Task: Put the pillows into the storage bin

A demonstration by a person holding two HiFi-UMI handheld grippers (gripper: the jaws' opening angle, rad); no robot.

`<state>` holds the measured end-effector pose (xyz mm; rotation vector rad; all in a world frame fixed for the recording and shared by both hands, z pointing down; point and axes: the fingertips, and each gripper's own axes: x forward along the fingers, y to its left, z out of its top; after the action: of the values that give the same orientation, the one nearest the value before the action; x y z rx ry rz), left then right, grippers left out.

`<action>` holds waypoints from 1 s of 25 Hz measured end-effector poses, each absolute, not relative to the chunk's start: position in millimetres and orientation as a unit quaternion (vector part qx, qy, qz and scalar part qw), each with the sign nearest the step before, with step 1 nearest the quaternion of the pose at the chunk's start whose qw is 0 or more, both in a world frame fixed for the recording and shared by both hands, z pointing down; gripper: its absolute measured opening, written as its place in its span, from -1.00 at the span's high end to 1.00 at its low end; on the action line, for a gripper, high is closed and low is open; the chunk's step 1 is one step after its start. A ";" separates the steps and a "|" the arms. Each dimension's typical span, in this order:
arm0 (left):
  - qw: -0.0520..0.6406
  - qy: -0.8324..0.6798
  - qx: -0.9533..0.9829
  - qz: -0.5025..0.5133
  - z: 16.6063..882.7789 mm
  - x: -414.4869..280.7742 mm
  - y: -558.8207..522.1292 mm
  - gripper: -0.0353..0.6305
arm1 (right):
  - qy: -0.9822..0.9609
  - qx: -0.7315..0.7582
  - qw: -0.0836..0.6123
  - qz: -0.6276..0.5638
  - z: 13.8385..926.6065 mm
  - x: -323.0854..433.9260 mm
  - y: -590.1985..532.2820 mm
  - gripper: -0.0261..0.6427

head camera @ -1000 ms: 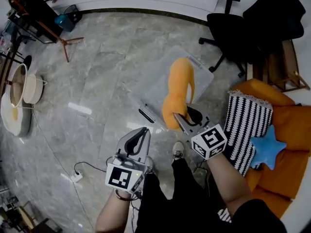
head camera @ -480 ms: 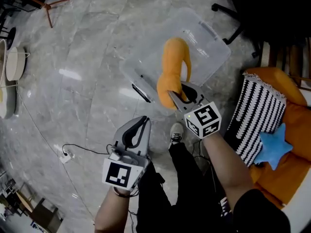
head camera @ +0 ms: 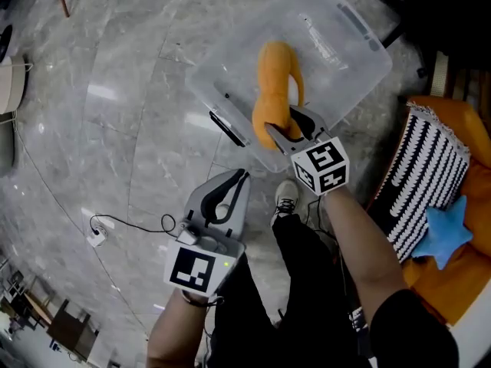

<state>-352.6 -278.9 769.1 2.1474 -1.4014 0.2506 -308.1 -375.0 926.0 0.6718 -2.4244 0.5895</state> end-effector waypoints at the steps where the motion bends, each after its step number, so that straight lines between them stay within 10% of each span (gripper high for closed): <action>1: 0.281 -0.521 0.800 0.095 772.9 -353.8 -277.0 0.87 | -0.899 0.253 0.282 0.217 933.6 -307.4 -374.0 0.14; 25: 0.185 -0.486 0.850 0.078 577.3 -359.9 -259.6 0.58 | -0.919 0.327 0.156 0.156 651.5 -300.6 -335.5 -0.06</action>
<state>-359.9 -259.6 577.3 2.3962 -1.3700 0.2187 -300.6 -335.5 651.5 0.9372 -2.6307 0.4469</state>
